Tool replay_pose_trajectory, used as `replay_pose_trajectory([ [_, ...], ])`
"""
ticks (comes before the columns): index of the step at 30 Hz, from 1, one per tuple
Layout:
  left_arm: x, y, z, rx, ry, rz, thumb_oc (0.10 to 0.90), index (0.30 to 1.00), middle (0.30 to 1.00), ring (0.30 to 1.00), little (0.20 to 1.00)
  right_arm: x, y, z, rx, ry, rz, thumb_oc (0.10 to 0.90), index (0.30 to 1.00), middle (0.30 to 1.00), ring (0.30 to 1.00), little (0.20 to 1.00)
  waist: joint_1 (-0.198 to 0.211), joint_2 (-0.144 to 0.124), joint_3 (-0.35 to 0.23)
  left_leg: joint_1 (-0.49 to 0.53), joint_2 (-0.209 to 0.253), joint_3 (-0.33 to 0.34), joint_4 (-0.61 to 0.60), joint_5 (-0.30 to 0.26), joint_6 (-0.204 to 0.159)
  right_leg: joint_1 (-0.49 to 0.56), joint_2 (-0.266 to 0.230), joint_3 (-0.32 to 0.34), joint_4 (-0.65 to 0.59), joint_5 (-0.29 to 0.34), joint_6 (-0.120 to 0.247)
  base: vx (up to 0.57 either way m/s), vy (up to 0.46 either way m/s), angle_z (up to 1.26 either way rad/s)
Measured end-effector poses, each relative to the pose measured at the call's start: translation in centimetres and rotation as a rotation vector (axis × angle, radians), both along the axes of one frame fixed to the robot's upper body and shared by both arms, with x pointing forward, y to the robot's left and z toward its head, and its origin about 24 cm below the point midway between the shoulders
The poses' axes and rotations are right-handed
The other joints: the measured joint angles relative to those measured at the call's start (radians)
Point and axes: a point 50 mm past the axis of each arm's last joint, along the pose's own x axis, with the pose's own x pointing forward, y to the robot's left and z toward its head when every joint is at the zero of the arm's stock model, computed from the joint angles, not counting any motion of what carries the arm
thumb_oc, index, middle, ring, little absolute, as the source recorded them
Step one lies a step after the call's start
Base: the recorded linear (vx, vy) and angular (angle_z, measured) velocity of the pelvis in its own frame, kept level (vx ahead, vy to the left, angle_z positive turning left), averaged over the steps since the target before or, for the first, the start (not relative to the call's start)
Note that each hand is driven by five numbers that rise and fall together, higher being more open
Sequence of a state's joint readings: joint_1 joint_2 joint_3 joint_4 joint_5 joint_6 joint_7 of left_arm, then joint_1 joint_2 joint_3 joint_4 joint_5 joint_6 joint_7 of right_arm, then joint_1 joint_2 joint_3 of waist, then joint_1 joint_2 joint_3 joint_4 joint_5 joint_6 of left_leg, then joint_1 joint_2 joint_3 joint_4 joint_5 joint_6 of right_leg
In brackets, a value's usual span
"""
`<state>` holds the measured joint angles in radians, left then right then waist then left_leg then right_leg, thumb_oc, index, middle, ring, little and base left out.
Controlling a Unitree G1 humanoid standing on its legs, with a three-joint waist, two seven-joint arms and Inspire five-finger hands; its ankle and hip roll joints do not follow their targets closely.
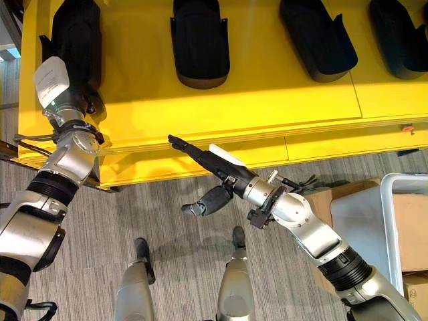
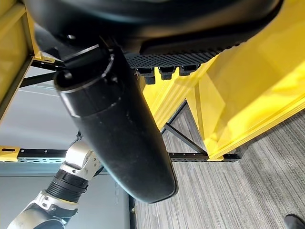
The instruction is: Move parts from the plastic box to the shelf.
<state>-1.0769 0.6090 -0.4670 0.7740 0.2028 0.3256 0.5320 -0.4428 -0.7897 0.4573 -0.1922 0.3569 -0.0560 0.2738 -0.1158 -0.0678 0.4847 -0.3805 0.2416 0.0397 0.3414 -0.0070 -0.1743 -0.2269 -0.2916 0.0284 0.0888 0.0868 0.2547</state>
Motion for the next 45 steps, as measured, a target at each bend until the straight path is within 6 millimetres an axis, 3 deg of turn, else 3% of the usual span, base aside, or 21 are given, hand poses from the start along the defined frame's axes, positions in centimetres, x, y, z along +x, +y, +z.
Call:
replay_pose_trajectory([
  [14, -0.3, -0.9, -0.4, 0.008, -0.024, -0.06, 0.9, 1.0, 1.0, 1.0, 1.0, 0.0, 0.0, 0.0, 0.002, -0.001, -0.004, 0.9, 1.0, 1.0, 1.0, 1.0, 0.012, 0.0, 0.0, -0.001, 0.0, -0.013, 0.001, 0.0, 0.0, 0.009, 0.002, -0.012, 0.0, -0.001, -0.001, 0.0, -0.001, 0.02],
  [26, -1.7, -1.0, 1.0, 0.128, -0.323, -0.005, 0.9, 1.0, 1.0, 1.0, 1.0, 0.1, -0.1, -0.1, 0.025, -0.01, -0.026, 0.9, 1.0, 1.0, 1.0, 1.0, 0.017, -0.001, -0.001, -0.003, 0.002, -0.018, 0.001, 0.0, 0.0, 0.012, 0.005, -0.016, -0.001, -0.002, -0.001, 0.01, -0.041, 0.01],
  [45, -2.8, -2.9, 3.1, 0.203, -0.515, -0.114, 0.9, 1.0, 1.0, 1.0, 1.0, 0.0, 0.5, -0.3, 0.077, -0.016, -0.023, 0.9, 1.0, 1.0, 1.0, 1.0, 0.033, -0.024, -0.002, -0.036, 0.001, -0.05, 0.027, -0.002, 0.001, 0.018, 0.009, -0.038, -0.001, -0.001, -0.002, 0.0, -0.013, 0.03],
])
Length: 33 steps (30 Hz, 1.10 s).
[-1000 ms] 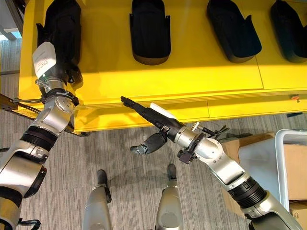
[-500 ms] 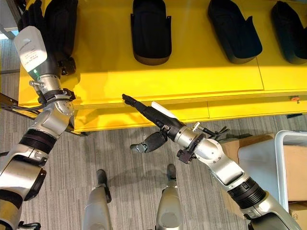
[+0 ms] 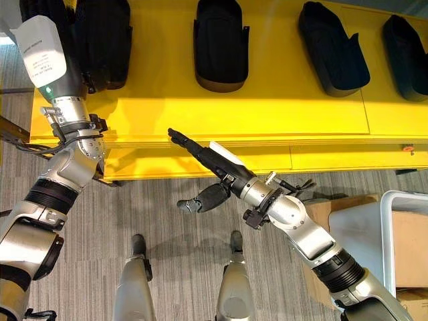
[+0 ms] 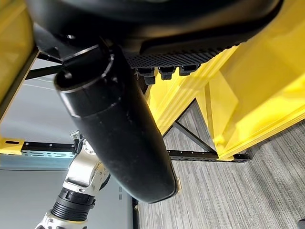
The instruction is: Move parts from the plastic box to the shelf.
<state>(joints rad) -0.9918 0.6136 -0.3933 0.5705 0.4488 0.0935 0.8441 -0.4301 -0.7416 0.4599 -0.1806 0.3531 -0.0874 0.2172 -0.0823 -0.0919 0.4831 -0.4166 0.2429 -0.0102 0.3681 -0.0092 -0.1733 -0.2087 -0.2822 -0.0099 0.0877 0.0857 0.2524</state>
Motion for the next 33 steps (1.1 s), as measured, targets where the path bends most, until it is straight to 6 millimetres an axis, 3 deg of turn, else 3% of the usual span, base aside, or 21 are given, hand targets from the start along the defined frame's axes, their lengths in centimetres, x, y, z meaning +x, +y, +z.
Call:
replay_pose_trajectory([
  [7, -0.3, -1.0, 0.5, 0.034, -0.009, -0.069, 0.9, 1.0, 1.0, 1.0, 1.0, 0.0, 0.0, 0.0, 0.008, -0.004, -0.006, 0.9, 1.0, 1.0, 1.0, 1.0, 0.005, -0.022, -0.001, -0.003, 0.0, -0.001, 0.005, -0.002, 0.002, 0.0, 0.0, 0.0, 0.0, 0.0, 0.0, 0.0, 0.0, 0.0],
  [18, -0.6, -1.8, 1.1, 0.062, -0.045, -0.128, 0.9, 1.0, 1.0, 1.0, 1.0, 0.0, 0.1, 0.0, 0.028, -0.003, -0.014, 0.9, 1.0, 1.0, 1.0, 1.0, 0.006, -0.022, -0.001, -0.001, -0.001, -0.001, 0.007, -0.003, 0.002, 0.001, 0.0, 0.0, 0.0, 0.001, 0.0, 0.0, -0.003, 0.0],
  [21, -1.6, -2.0, 1.0, 0.044, -0.11, -0.188, 0.9, 1.0, 1.0, 1.0, 1.0, -0.2, 0.3, -0.5, 0.108, 0.01, -0.043, 0.9, 1.0, 1.0, 1.0, 1.0, 0.01, -0.022, -0.001, 0.001, -0.001, -0.001, 0.005, -0.003, 0.003, 0.004, 0.0, -0.001, -0.003, 0.001, 0.0, 0.0, -0.011, 0.0],
  [24, -3.7, -2.6, 0.6, 0.023, -0.191, -0.308, 0.9, 1.0, 1.0, 1.0, 1.0, -0.5, 0.2, -1.3, 0.185, 0.038, -0.088, 0.9, 1.0, 1.0, 1.0, 1.0, 0.018, -0.022, -0.001, 0.009, -0.001, 0.001, -0.003, -0.003, 0.002, 0.009, -0.001, -0.003, -0.006, 0.001, 0.0, 0.01, -0.046, -0.02],
  [28, -7.9, -3.3, -1.9, 0.032, -0.184, -0.503, 0.9, 1.0, 1.0, 1.0, 1.0, -1.2, -1.0, -2.9, 0.294, 0.1, -0.167, 0.9, 1.0, 1.0, 1.0, 1.0, 0.058, -0.008, -0.004, 0.046, -0.001, -0.001, -0.03, -0.002, 0.0, 0.044, -0.002, -0.017, -0.022, -0.006, 0.002, 0.01, -0.106, 0.07],
  [31, -11.6, -3.6, -6.6, 0.003, 0.037, -0.678, 0.9, 1.0, 1.0, 1.0, 1.0, -2.3, -3.2, -4.1, 0.381, 0.143, -0.25, 0.9, 1.0, 1.0, 1.0, 1.0, 0.114, 0.052, -0.034, 0.055, -0.003, -0.028, -0.059, 0.005, -0.007, 0.069, 0.0, -0.051, -0.025, -0.024, -0.001, 0.0, -0.157, 0.24],
  [33, -12.5, -3.7, -8.5, -0.018, 0.17, -0.759, 0.9, 1.0, 1.0, 1.0, 1.0, -2.6, -4.2, -4.4, 0.412, 0.154, -0.292, 0.9, 1.0, 1.0, 1.0, 1.0, 0.126, 0.076, -0.046, 0.056, -0.008, -0.051, -0.062, 0.007, -0.01, 0.098, 0.001, -0.079, -0.039, -0.026, 0.0, 0.02, -0.133, 0.33],
])
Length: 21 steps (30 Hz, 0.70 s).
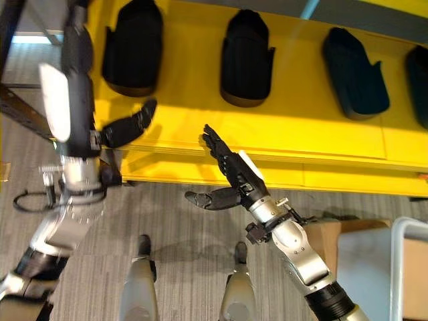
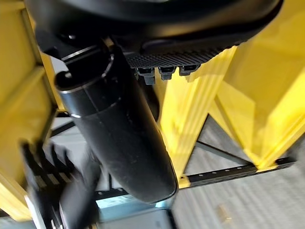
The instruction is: Move parts from the plastic box to the shelf.
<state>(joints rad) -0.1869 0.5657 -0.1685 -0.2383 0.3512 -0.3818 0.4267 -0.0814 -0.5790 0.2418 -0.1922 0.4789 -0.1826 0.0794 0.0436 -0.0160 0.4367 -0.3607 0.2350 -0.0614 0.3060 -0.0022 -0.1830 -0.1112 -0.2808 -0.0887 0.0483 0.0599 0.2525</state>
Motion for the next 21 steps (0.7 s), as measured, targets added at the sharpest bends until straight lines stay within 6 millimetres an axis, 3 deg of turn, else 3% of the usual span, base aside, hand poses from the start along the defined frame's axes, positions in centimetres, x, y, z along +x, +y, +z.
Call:
replay_pose_trajectory([
  [5, -1.6, 1.0, -2.5, 0.002, 0.255, -0.185, 0.9, 1.0, 1.0, 1.0, 1.0, -0.7, -2.2, 1.2, 0.119, -0.085, -0.099, 0.9, 1.0, 1.0, 1.0, 1.0, 0.028, 0.007, -0.004, 0.011, -0.009, -0.016, 0.001, -0.003, 0.004, 0.034, -0.005, -0.022, -0.009, -0.007, -0.001, 0.02, -0.114, 0.13],
  [11, -2.0, 1.3, -2.7, -0.053, 0.323, -0.278, 0.9, 1.0, 1.0, 1.0, 1.0, -1.3, -3.7, 2.7, 0.182, -0.191, -0.227, 0.9, 1.0, 1.0, 1.0, 1.0, 0.034, 0.011, -0.011, 0.036, -0.008, -0.025, 0.001, -0.01, 0.015, 0.047, -0.004, -0.027, 0.03, -0.034, -0.004, 0.01, -0.087, 0.05],
  [16, -2.2, 1.2, -2.2, -0.077, 0.305, -0.302, 0.9, 1.0, 1.0, 1.0, 1.0, -1.6, -4.8, 3.3, 0.174, -0.238, -0.34, 0.9, 1.0, 1.0, 1.0, 1.0, 0.011, 0.011, -0.014, 0.065, 0.001, -0.012, 0.0, -0.013, 0.018, 0.043, -0.002, -0.008, 0.076, -0.057, -0.009, 0.03, -0.069, -0.08],
  [18, -2.2, 1.2, -2.3, -0.082, 0.307, -0.3, 0.9, 1.0, 1.0, 1.0, 1.0, -2.2, -5.9, 3.2, 0.171, -0.242, -0.415, 0.9, 1.0, 1.0, 1.0, 1.0, 0.005, 0.01, -0.045, 0.069, 0.015, 0.001, -0.007, -0.014, 0.02, 0.012, 0.008, 0.015, 0.11, -0.072, -0.009, 0.0, -0.062, -0.23],
  [21, -2.5, 1.6, -2.9, -0.132, 0.344, -0.289, 0.9, 1.0, 1.0, 1.0, 1.0, -2.9, -7.0, 2.4, 0.144, -0.221, -0.496, 0.9, 1.0, 1.0, 1.0, 1.0, -0.048, 0.006, -0.065, 0.12, 0.04, 0.013, -0.03, -0.012, 0.017, 0.006, 0.03, 0.044, 0.179, -0.119, -0.021, -0.02, -0.098, -0.19],
])
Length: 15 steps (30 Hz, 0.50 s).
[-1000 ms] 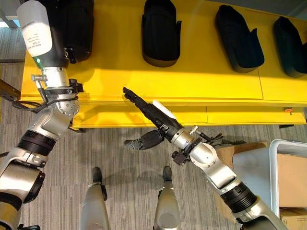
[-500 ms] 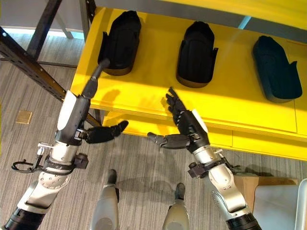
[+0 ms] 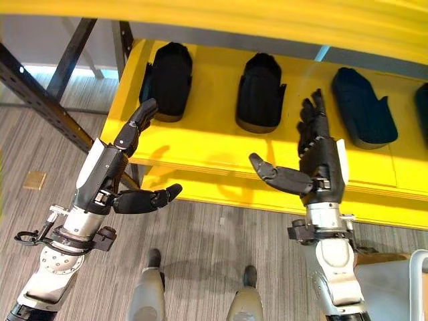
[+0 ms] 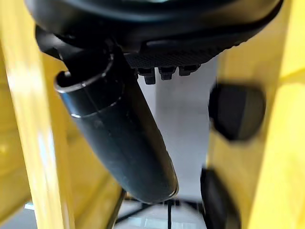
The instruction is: Move parts from the plastic box to the shelf.
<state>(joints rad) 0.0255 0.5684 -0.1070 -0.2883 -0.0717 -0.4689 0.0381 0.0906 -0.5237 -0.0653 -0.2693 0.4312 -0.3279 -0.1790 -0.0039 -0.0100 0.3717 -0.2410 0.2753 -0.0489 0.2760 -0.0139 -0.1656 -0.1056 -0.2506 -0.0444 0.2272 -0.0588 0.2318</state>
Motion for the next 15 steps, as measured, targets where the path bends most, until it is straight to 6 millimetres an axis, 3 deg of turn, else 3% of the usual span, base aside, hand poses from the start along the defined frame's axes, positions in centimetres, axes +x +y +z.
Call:
replay_pose_trajectory([
  [2, -0.3, 0.3, -0.5, -0.016, 0.022, 0.027, 0.9, 1.0, 1.0, 1.0, 1.0, -0.5, -0.6, -0.5, -0.007, 0.023, -0.036, 0.9, 1.0, 1.0, 1.0, 1.0, -0.028, 0.0, -0.027, 0.024, 0.024, 0.016, -0.032, 0.007, 0.006, -0.036, 0.021, 0.017, 0.065, -0.034, -0.016, -0.04, -0.118, -0.28],
  [7, -0.4, 0.7, -0.7, -0.08, 0.012, 0.094, 0.9, 1.0, 1.0, 1.0, 1.0, -1.0, -2.0, -0.4, -0.034, 0.037, -0.102, 0.9, 1.0, 1.0, 1.0, 1.0, -0.081, 0.0, -0.042, 0.083, 0.068, 0.043, -0.111, 0.051, 0.067, -0.114, 0.069, 0.053, 0.214, -0.105, -0.058, -0.02, -0.09, -0.22],
  [9, -0.4, 0.8, -0.8, -0.115, 0.0, 0.133, 0.9, 1.0, 1.0, 1.0, 1.0, -1.1, -2.2, -0.2, -0.072, 0.036, -0.11, 0.9, 1.0, 1.0, 1.0, 1.0, -0.092, 0.002, -0.052, 0.108, 0.078, 0.047, -0.148, 0.071, 0.102, -0.158, 0.088, 0.07, 0.286, -0.141, -0.083, -0.01, -0.073, -0.26],
  [12, -0.5, 0.8, -1.1, -0.175, -0.004, 0.181, 0.9, 1.0, 1.0, 1.0, 1.0, -0.9, -2.4, 0.4, -0.116, 0.032, -0.093, 0.9, 1.0, 1.0, 1.0, 1.0, -0.09, 0.01, -0.069, 0.141, 0.083, 0.027, -0.187, 0.081, 0.195, -0.21, 0.125, 0.112, 0.346, -0.16, -0.112, 0.07, -0.094, -0.46],
  [13, -0.7, 0.9, -1.4, -0.179, 0.0, 0.206, 0.9, 1.0, 1.0, 1.0, 1.0, -0.9, -2.4, 0.5, -0.13, 0.035, -0.083, 0.9, 1.0, 1.0, 1.0, 1.0, -0.091, 0.016, -0.076, 0.147, 0.074, -0.024, -0.172, 0.051, 0.203, -0.221, 0.138, 0.134, 0.352, -0.162, -0.121, 0.11, -0.176, -0.68],
  [14, -0.8, 0.9, -1.8, -0.186, 0.012, 0.22, 0.9, 1.0, 1.0, 1.0, 1.0, -1.0, -2.6, 0.4, -0.141, 0.045, -0.083, 0.9, 1.0, 1.0, 1.0, 1.0, -0.083, 0.007, -0.072, 0.138, 0.025, -0.056, -0.114, -0.01, 0.17, -0.219, 0.136, 0.167, 0.342, -0.155, -0.133, 0.11, -0.239, -0.6],
  [15, -0.6, 0.8, -2.2, -0.185, 0.027, 0.22, 0.9, 1.0, 1.0, 1.0, 1.0, -1.5, -3.1, 0.1, -0.146, 0.06, -0.106, 0.9, 1.0, 1.0, 1.0, 1.0, -0.081, 0.001, -0.069, 0.112, -0.045, -0.04, -0.043, -0.055, 0.146, -0.201, 0.11, 0.185, 0.305, -0.136, -0.138, 0.06, -0.198, -0.37],
])
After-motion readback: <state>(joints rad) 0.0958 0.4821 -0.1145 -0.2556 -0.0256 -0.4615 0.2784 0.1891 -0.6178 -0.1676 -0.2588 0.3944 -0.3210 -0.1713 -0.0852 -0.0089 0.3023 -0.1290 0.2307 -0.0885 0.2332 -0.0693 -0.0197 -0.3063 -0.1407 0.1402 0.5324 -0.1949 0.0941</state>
